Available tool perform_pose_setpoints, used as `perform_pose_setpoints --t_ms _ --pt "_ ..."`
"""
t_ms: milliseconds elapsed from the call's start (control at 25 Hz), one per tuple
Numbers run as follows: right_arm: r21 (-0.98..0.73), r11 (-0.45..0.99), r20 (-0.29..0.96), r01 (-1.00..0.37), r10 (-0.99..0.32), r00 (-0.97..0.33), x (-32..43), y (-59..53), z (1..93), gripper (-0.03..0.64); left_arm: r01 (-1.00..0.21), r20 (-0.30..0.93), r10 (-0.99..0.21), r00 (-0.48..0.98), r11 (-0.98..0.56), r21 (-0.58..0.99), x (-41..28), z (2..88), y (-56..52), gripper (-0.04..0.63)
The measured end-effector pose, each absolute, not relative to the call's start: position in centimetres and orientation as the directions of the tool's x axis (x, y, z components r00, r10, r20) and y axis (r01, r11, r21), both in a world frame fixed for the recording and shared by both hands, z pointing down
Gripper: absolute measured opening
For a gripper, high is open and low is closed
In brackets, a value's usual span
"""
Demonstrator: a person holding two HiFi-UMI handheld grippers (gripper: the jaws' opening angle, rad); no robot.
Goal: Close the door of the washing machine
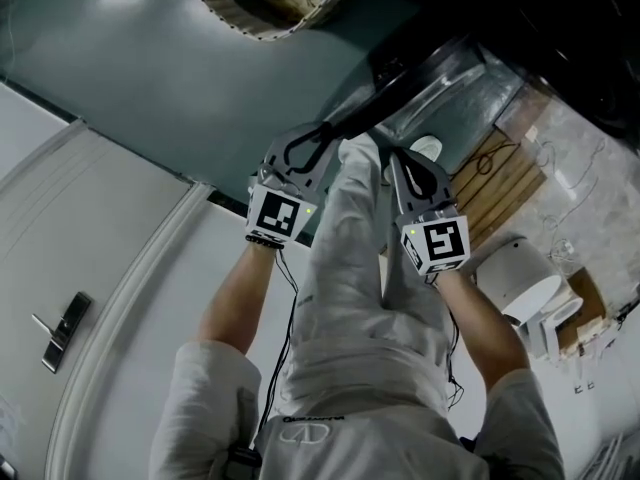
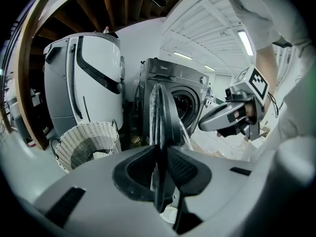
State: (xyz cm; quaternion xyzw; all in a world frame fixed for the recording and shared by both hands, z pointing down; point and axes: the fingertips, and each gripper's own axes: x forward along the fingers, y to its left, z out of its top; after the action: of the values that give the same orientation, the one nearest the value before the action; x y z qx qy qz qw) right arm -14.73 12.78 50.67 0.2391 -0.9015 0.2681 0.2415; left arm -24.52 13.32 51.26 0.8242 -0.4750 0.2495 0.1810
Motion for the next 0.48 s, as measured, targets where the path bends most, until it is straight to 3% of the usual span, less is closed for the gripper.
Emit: perform_pose_setpoints --t_ms 480 --pt "-0.378 0.701 0.567 -0.605 -0.342 -0.749 -10.2 14.0 51.9 0.011 -0.917 0.606 -0.719 0.342 -0.395 0.049 -20.2 51.3 14.6 0.069"
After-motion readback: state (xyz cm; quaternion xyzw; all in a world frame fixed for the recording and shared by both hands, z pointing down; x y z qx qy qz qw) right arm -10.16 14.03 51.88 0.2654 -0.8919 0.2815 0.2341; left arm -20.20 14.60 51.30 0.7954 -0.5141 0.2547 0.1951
